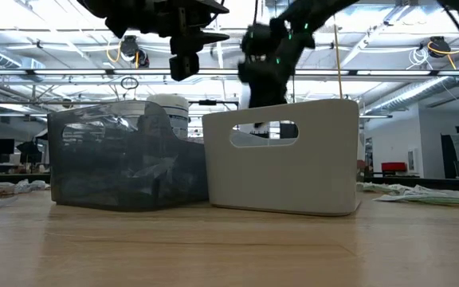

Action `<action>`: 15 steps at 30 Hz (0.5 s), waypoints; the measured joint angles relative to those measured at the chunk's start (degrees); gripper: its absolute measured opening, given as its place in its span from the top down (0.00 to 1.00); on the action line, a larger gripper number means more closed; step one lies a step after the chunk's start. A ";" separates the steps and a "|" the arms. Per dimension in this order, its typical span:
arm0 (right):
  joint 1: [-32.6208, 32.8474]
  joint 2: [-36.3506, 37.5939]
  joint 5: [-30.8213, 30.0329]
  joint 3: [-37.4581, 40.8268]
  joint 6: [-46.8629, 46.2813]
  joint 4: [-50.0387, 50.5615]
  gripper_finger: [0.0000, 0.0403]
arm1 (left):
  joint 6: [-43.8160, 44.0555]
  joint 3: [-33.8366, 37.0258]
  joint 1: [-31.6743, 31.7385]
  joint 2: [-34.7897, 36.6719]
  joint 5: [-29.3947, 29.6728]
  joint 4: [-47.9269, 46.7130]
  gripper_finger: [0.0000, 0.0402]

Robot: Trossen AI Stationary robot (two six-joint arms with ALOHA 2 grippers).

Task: Pick & Place First Aid Supplies
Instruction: Put the black towelette pack into the top black bin

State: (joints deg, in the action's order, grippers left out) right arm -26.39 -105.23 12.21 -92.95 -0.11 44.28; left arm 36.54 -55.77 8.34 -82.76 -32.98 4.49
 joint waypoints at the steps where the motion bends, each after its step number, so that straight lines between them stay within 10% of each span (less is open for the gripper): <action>1: 1.04 0.89 0.02 0.00 0.00 -1.37 0.36 | -0.51 0.00 0.00 0.00 -0.16 0.01 0.62; 15: 12.67 14.94 1.48 19.21 -3.27 -30.44 0.36 | -5.26 0.11 1.56 6.49 8.38 -19.59 0.62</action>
State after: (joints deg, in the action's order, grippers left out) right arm -13.72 -90.28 13.69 -73.74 -3.39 13.84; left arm 31.27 -55.66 9.90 -76.27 -24.60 -15.10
